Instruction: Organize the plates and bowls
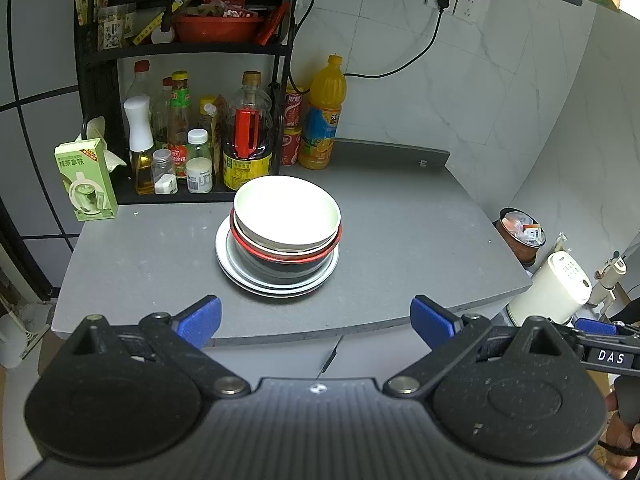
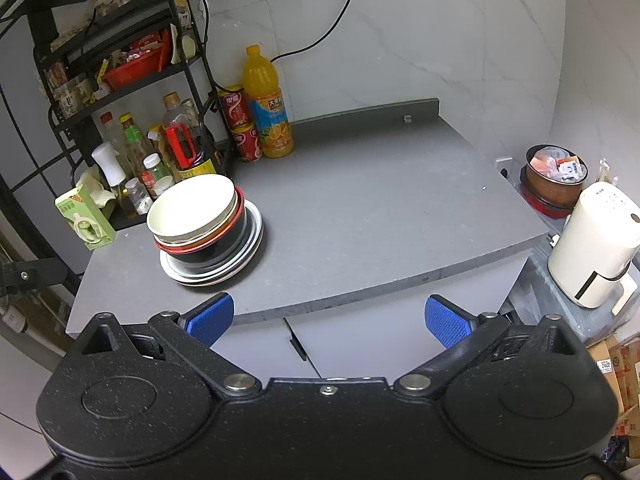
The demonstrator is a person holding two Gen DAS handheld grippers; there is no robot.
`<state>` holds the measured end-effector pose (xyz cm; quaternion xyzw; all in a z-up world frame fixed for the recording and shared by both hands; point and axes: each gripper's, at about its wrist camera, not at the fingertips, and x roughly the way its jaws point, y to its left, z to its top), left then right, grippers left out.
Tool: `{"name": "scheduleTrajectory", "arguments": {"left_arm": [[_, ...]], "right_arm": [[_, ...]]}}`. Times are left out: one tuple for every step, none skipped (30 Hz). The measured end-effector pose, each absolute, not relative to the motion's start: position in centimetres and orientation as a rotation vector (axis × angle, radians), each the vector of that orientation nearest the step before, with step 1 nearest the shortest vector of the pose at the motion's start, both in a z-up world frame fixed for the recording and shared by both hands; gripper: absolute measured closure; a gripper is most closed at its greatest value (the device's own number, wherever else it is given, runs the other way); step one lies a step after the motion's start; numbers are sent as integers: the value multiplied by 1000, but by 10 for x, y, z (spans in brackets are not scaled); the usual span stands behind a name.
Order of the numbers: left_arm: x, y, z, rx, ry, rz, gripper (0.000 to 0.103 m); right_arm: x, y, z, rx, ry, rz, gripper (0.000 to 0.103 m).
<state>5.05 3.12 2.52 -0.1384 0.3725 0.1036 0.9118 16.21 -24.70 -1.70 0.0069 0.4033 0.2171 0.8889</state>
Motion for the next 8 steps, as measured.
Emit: {"name": "scheduleTrajectory", "arguments": {"left_arm": [[51, 31, 25, -284, 769, 214, 3], [51, 31, 25, -283, 768, 213, 3], [51, 30, 25, -282, 769, 212, 3], [51, 31, 25, -281, 769, 210, 3], [51, 30, 25, -280, 768, 207, 3], [51, 30, 25, -279, 768, 204, 3], [52, 30, 26, -278, 769, 203, 3], [53, 30, 26, -276, 770, 201, 3]], "right_arm": [[162, -248, -18, 18, 840, 450, 0], [161, -248, -18, 21, 840, 447, 0], [161, -248, -18, 23, 840, 445, 0], [160, -249, -18, 24, 839, 443, 0], [160, -249, -18, 26, 840, 441, 0], [160, -250, -18, 27, 839, 439, 0], [159, -250, -18, 27, 838, 438, 0], [159, -251, -18, 26, 836, 436, 0]]}}
